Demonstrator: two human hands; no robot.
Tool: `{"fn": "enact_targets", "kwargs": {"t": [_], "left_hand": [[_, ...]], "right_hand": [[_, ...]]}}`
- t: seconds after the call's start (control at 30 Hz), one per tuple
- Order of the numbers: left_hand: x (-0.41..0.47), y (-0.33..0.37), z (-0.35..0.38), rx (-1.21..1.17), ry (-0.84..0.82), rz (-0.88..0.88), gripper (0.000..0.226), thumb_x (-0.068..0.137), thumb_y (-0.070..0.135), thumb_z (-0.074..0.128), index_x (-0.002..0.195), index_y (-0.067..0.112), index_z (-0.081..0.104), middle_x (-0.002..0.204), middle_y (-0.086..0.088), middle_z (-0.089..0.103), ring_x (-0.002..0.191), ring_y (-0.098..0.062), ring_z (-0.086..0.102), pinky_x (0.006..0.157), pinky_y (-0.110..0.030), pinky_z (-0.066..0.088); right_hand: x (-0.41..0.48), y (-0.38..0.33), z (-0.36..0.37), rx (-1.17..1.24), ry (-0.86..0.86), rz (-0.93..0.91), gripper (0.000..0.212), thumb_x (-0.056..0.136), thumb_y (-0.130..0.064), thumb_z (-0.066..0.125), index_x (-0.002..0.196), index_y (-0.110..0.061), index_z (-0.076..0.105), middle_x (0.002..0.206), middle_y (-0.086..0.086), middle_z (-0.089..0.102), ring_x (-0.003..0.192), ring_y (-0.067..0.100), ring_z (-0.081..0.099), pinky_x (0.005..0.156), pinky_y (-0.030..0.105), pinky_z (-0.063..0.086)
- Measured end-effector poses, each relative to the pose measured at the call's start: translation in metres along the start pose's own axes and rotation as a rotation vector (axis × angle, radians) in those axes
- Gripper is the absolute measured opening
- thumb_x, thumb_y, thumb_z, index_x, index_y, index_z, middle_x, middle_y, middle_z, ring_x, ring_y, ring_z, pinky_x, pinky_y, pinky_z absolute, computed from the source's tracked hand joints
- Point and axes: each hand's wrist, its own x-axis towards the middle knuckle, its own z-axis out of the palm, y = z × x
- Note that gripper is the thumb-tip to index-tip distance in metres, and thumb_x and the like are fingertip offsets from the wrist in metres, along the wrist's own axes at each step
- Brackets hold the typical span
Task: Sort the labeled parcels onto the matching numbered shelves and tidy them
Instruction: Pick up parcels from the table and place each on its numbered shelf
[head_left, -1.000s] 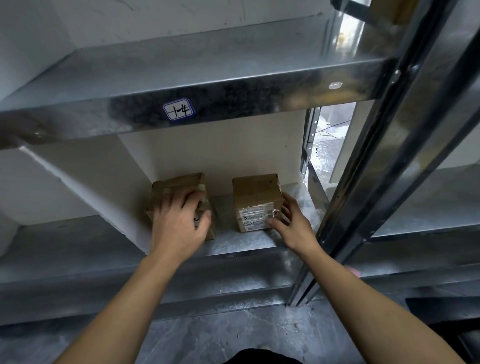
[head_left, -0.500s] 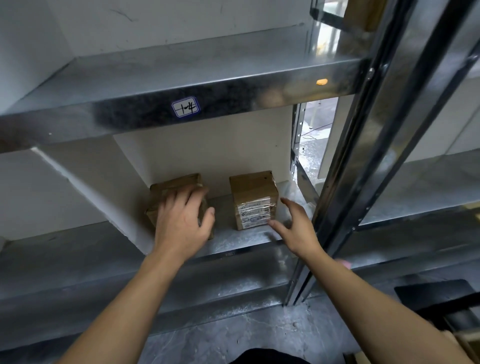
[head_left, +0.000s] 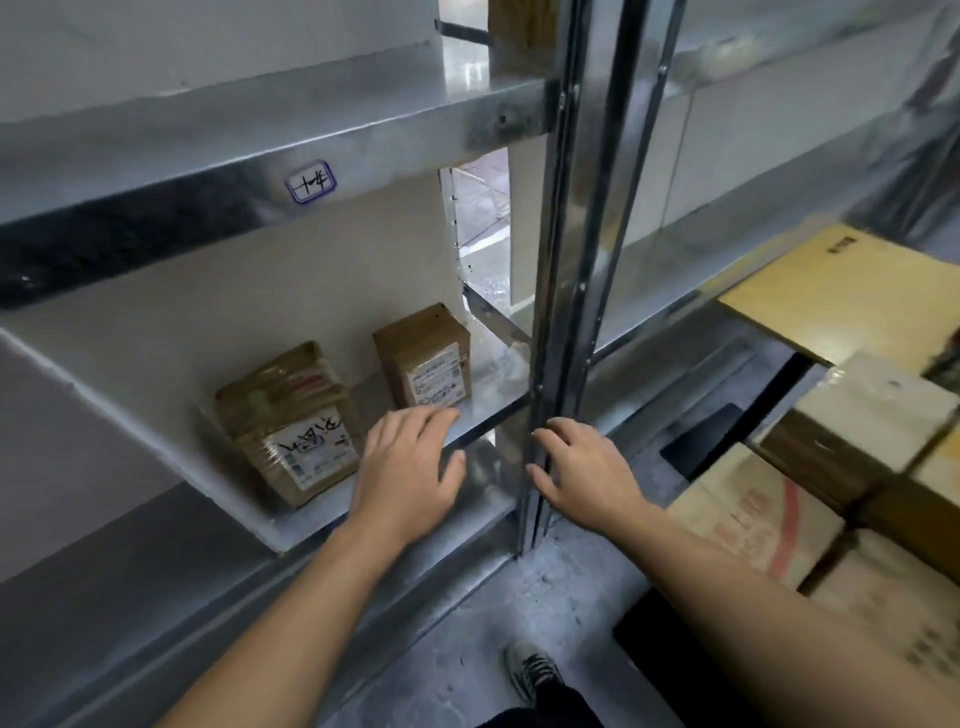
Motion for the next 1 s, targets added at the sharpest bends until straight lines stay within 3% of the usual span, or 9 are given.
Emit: {"fn": "enact_targets", "kwargs": {"t": [0.33,0.57,0.7,0.87,1.0], "left_hand": [[-0.016,0.077,0.048,0.028,-0.247,0.329,0.046,0.091,0.038,0.053,0.135,0.023,0.051,0.130,0.001,0.055,0.121,-0.026,0.047,0.106,-0.040,0.032],[-0.017,0.178,0.081,0.067,-0.343,0.641,0.044,0.090,0.042,0.047,0.130,0.024,0.053,0.124,0.002,0.058,0.115,-0.025,0.051,0.102,-0.040,0.035],[-0.020,0.237,0.099,0.082,-0.342,0.782,0.048,0.091,0.043,0.044,0.134,0.024,0.050,0.128,0.001,0.058,0.114,-0.025,0.052,0.101,-0.040,0.037],[-0.029,0.299,0.122,0.101,-0.396,0.829,0.047,0.093,0.043,0.040,0.138,0.026,0.043,0.132,0.001,0.053,0.121,-0.024,0.045,0.106,-0.038,0.031],[-0.038,0.326,0.138,0.122,-0.477,0.758,0.045,0.094,0.047,0.039,0.137,0.030,0.039,0.133,0.001,0.052,0.125,-0.025,0.042,0.109,-0.040,0.026]], "right_hand": [[-0.137,0.045,-0.012,-0.153,0.016,0.472,0.041,0.096,-0.048,0.049,0.128,-0.024,0.052,0.137,0.005,0.049,0.129,0.030,0.045,0.102,0.045,0.042],[-0.235,0.092,-0.019,-0.170,-0.003,0.797,0.050,0.098,-0.048,0.044,0.142,-0.024,0.044,0.150,0.007,0.042,0.137,0.028,0.039,0.102,0.042,0.042],[-0.273,0.119,-0.023,-0.154,0.009,0.895,0.053,0.099,-0.048,0.043,0.146,-0.024,0.041,0.150,0.006,0.043,0.137,0.027,0.039,0.103,0.042,0.041],[-0.304,0.153,-0.023,-0.033,0.038,0.959,0.052,0.101,-0.050,0.041,0.147,-0.028,0.039,0.148,0.007,0.043,0.135,0.028,0.042,0.108,0.042,0.040],[-0.311,0.177,-0.017,0.103,0.047,0.956,0.050,0.101,-0.052,0.042,0.147,-0.031,0.038,0.143,0.008,0.045,0.129,0.031,0.046,0.102,0.041,0.043]]}}
